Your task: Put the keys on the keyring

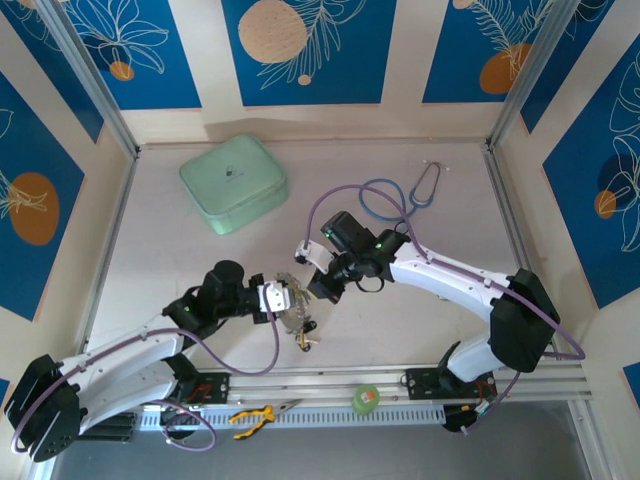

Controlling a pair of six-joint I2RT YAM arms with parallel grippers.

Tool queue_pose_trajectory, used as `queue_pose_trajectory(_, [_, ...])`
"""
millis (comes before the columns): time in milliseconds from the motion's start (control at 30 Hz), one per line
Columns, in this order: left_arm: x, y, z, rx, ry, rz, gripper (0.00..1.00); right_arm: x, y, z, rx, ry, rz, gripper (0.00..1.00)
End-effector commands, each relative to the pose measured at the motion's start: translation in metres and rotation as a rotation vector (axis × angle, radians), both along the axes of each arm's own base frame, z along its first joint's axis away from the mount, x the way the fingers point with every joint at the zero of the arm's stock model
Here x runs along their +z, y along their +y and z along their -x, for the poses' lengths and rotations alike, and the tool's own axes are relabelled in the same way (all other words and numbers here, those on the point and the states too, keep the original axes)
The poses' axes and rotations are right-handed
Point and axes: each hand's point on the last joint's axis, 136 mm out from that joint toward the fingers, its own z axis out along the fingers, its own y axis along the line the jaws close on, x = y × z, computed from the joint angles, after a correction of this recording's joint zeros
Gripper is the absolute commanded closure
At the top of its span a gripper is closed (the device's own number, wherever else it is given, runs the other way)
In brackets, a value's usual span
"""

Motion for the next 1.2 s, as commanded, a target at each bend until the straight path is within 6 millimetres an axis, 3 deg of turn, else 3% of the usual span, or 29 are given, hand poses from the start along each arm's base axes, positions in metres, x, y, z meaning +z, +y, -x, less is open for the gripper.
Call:
queue_pose_trajectory(0, [0.011, -0.005, 0.004, -0.031, -0.039, 0.035, 1.0, 0.005, -0.001, -0.005, -0.03, 0.021, 0.005, 1.0])
queue_pose_trajectory(433, [0.008, -0.005, -0.004, 0.03, 0.02, 0.037, 1.0, 0.014, 0.004, 0.001, -0.013, 0.042, -0.044, 1.0])
queue_pose_trajectory(733, [0.002, -0.004, -0.007, 0.05, 0.045, 0.016, 1.0, 0.027, -0.009, 0.019, -0.005, 0.043, -0.115, 1.0])
queue_pose_trajectory(900, [0.002, -0.004, -0.007, 0.053, 0.045, 0.017, 1.0, 0.012, -0.031, 0.017, -0.111, 0.06, -0.053, 1.0])
queue_pose_trajectory(1167, [0.003, -0.004, -0.007, 0.051, 0.038, 0.019, 1.0, -0.035, -0.058, 0.006, -0.371, 0.158, 0.074, 1.0])
